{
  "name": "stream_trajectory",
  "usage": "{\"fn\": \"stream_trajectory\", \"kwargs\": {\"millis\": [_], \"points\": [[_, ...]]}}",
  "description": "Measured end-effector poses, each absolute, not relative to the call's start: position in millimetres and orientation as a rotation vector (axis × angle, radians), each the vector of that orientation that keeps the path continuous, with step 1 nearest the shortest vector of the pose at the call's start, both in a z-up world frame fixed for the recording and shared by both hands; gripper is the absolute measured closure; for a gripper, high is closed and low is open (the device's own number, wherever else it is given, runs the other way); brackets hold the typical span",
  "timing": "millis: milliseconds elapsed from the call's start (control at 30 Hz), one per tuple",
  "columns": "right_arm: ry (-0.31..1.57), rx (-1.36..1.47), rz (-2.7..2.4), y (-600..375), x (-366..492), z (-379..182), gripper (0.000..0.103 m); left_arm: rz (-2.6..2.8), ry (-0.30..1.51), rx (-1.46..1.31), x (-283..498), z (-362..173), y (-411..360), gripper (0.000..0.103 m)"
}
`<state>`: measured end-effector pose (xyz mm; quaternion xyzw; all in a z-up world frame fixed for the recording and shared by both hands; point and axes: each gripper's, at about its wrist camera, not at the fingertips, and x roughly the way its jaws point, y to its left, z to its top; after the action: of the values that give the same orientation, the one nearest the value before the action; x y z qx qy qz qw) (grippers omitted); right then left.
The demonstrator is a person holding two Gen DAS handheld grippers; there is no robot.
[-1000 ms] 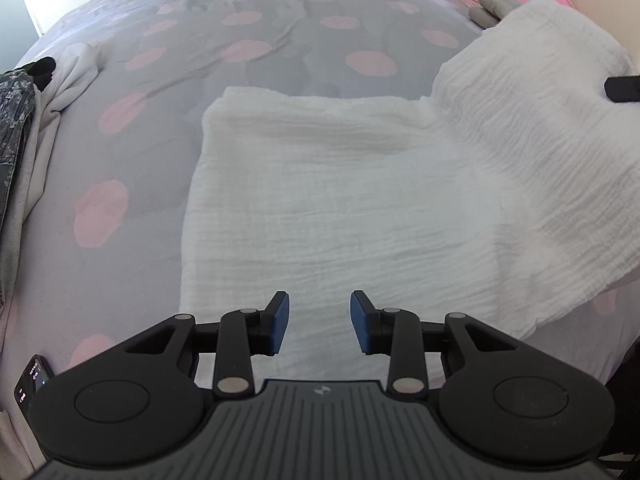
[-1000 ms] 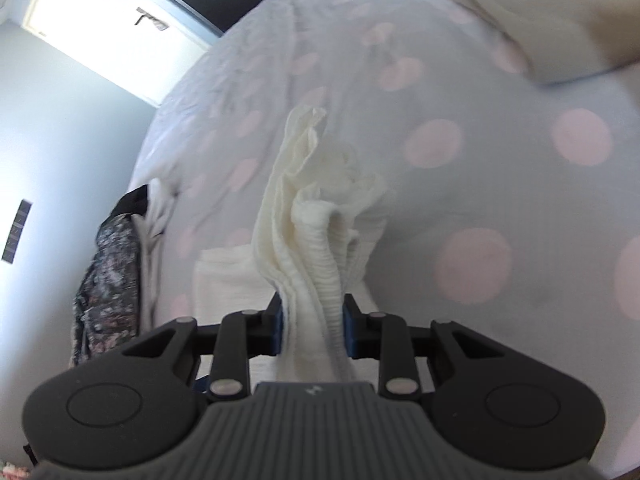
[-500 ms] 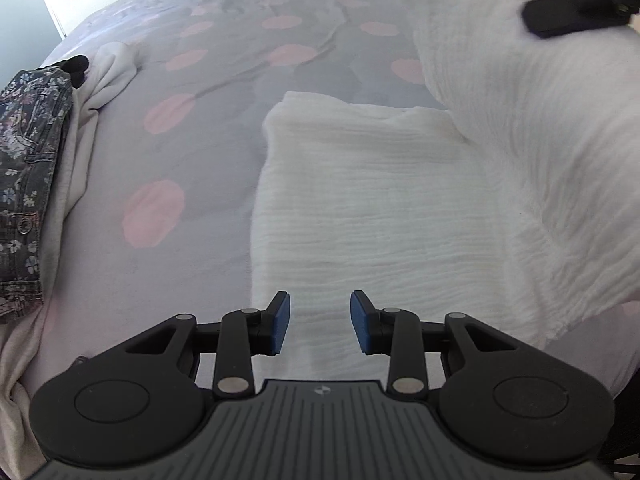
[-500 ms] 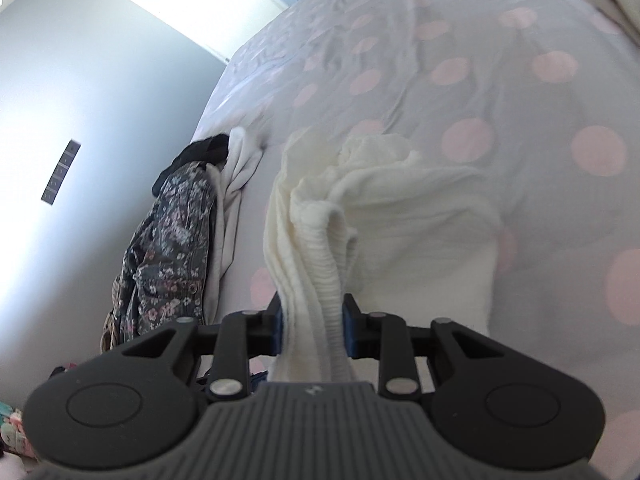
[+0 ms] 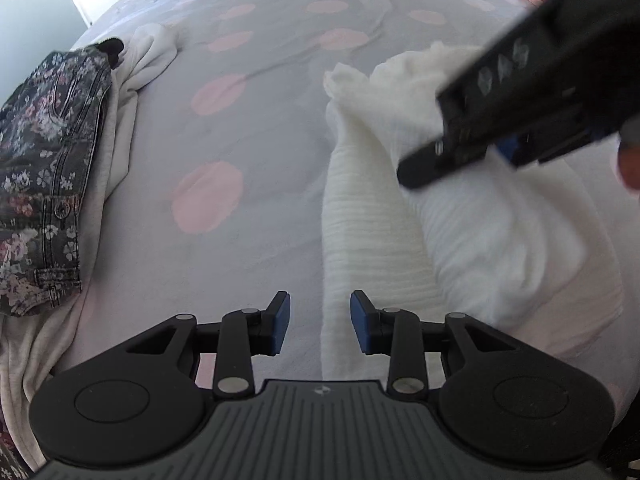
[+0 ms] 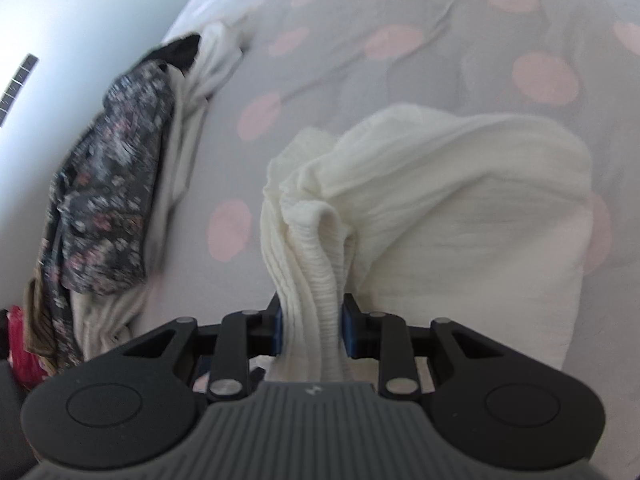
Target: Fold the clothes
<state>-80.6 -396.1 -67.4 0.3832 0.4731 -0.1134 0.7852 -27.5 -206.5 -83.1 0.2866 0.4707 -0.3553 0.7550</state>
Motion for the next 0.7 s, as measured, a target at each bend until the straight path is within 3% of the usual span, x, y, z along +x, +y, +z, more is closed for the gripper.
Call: {"fn": "stream_trajectory", "kwargs": {"millis": [200, 367, 433, 600, 700], "points": [[1.073, 0.847, -0.248, -392, -78, -96, 0.067, -0.757, 1.045, 0.567, -14, -79, -200, 0.072], [0.992, 0.898, -0.236, -400, -93, -69, 0.059, -0.759, 1.027, 0.534, -13, -67, -198, 0.072], [0.934, 0.909, -0.212, -404, -105, -51, 0.05, -0.753, 1.003, 0.521, -15, -60, -196, 0.072], [0.845, 0.81, -0.272, -408, -140, -18, 0.051, -0.74, 0.938, 0.475, -18, -43, -194, 0.071], [0.888, 0.681, -0.335, -403, -157, -21, 0.068, -0.76, 0.908, 0.442, -22, -34, -195, 0.071]]}}
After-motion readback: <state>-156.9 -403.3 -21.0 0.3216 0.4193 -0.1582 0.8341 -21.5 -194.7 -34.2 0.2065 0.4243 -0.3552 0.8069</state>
